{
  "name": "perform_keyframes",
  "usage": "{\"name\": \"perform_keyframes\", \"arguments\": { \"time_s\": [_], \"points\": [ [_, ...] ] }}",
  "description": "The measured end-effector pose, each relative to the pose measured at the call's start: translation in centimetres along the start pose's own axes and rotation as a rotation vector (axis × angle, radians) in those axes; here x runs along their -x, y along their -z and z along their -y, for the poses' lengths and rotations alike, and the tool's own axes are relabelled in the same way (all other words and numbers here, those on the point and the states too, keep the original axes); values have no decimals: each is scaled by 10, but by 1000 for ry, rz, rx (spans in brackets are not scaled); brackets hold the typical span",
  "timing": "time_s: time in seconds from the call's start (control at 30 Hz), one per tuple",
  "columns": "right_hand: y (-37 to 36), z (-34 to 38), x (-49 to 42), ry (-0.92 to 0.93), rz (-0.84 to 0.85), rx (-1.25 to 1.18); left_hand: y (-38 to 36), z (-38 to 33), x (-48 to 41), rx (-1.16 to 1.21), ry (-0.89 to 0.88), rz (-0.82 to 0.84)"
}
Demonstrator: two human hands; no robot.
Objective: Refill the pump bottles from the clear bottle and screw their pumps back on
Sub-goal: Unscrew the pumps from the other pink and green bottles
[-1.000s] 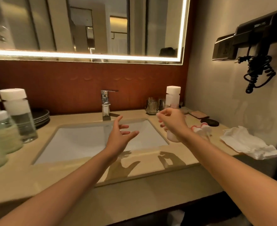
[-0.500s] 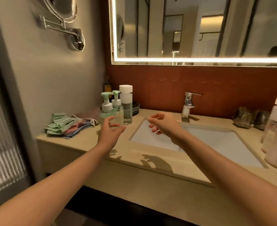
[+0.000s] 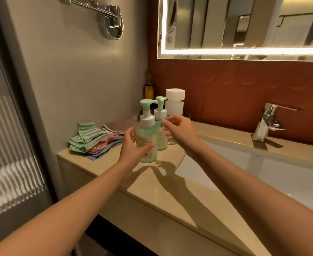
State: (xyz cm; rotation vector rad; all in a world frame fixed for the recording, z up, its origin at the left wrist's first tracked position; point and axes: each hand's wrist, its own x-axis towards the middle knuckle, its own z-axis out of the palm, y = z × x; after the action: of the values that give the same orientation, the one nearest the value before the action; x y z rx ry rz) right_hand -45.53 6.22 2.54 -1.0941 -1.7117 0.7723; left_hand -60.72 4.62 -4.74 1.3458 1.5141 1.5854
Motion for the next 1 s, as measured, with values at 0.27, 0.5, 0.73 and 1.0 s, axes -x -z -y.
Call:
{"name": "perform_keyframes", "arguments": {
  "time_s": [0.27, 0.5, 0.73, 1.0],
  "points": [
    [-17, -10, -31, 77, 14, 35, -9, 8, -19, 39, 17, 67],
    [-7, -4, -18, 139, 40, 145, -21, 14, 3, 24, -31, 55],
    [-4, 4, 0, 214, 24, 257, -26, 20, 26, 63, -75, 28],
    [-3, 5, 1, 152, 152, 114, -27, 19, 28, 86, -87, 28]
  ]
}}
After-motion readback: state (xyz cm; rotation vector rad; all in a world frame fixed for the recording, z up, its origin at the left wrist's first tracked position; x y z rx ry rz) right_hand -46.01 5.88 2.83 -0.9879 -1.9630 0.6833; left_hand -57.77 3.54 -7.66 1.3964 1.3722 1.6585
